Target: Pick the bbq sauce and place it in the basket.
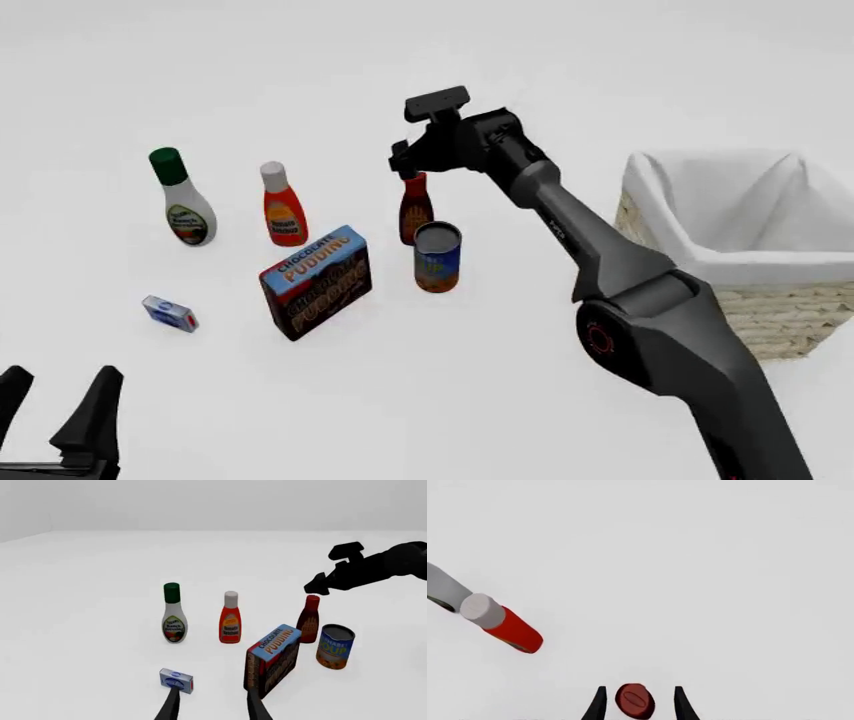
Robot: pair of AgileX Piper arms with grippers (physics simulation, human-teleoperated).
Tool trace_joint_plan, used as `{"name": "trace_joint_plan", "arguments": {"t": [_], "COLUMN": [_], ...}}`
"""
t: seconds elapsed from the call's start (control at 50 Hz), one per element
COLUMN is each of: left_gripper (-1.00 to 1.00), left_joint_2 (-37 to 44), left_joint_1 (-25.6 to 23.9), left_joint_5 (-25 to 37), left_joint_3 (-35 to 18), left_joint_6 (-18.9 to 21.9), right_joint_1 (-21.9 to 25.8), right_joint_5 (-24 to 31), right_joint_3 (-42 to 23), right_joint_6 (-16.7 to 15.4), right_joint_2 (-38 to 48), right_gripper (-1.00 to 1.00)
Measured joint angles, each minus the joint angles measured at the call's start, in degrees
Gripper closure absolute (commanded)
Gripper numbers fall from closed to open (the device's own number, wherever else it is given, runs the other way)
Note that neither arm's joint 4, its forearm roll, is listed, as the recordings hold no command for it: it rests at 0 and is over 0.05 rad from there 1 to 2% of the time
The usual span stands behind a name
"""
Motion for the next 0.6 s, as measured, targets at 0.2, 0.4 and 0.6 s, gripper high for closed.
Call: {"name": "trace_joint_plan", "arguments": {"t": [0.2,0.4,0.6], "left_gripper": [-1.0,-1.0,-1.0], "left_joint_2": [0.0,0.0,0.0], "left_joint_1": [0.0,0.0,0.0], "left_joint_5": [0.0,0.0,0.0], "left_joint_3": [0.0,0.0,0.0], "left_joint_6": [0.0,0.0,0.0], "right_joint_1": [0.02,0.18,0.35], "right_joint_5": [-3.01,-5.48,-6.0], "right_joint_3": [5.98,11.27,12.26], "right_joint_6": [0.33,0.58,0.67], "right_joint_2": [-1.49,-3.11,-2.66], "right_gripper": [-1.0,-1.0,-1.0]}}
